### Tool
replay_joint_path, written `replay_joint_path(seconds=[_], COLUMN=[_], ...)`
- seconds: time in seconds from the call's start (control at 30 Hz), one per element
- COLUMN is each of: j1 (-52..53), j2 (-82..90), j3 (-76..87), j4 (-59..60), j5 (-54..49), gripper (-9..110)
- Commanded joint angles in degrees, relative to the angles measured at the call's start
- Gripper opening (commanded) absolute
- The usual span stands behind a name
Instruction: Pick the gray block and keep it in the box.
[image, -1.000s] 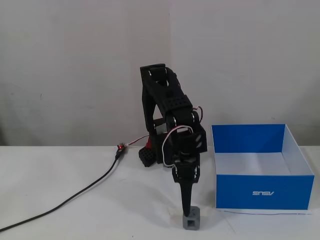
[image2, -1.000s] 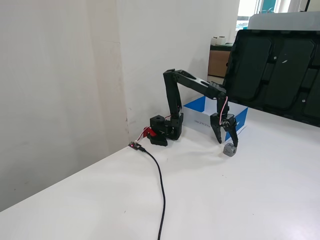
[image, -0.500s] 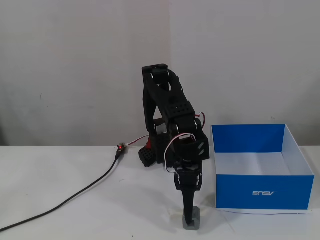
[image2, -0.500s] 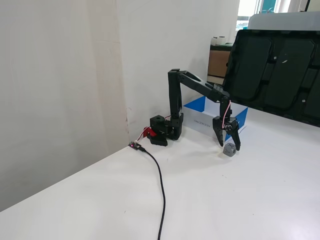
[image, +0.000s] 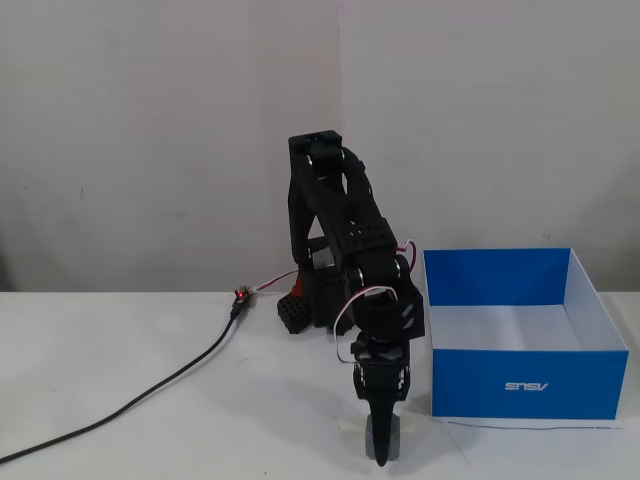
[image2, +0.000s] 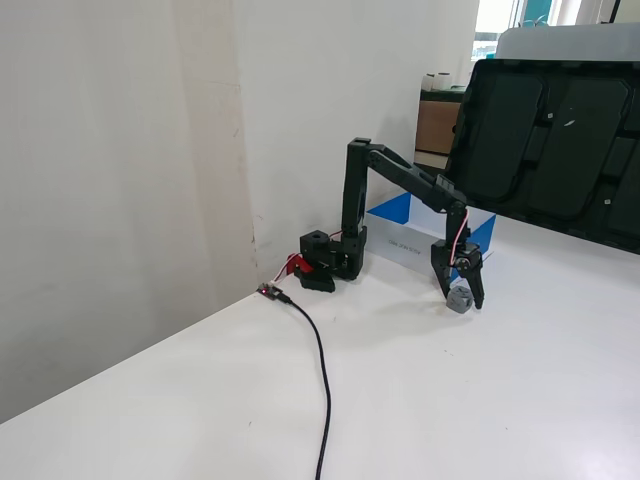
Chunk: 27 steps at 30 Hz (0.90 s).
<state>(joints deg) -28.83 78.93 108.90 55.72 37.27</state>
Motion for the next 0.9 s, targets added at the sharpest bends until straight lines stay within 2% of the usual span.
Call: replay_joint_path(seconds=[0.0, 0.53, 0.87], j1=[-0.4, 0.1, -4.0], j2=[0.8, 9.7, 19.5], j3=[-4.0, -4.0, -18.7], j4=[-0.9, 1.3, 17.8], j5=[0.4, -0.6, -3.7], gripper=[20, 13, 13])
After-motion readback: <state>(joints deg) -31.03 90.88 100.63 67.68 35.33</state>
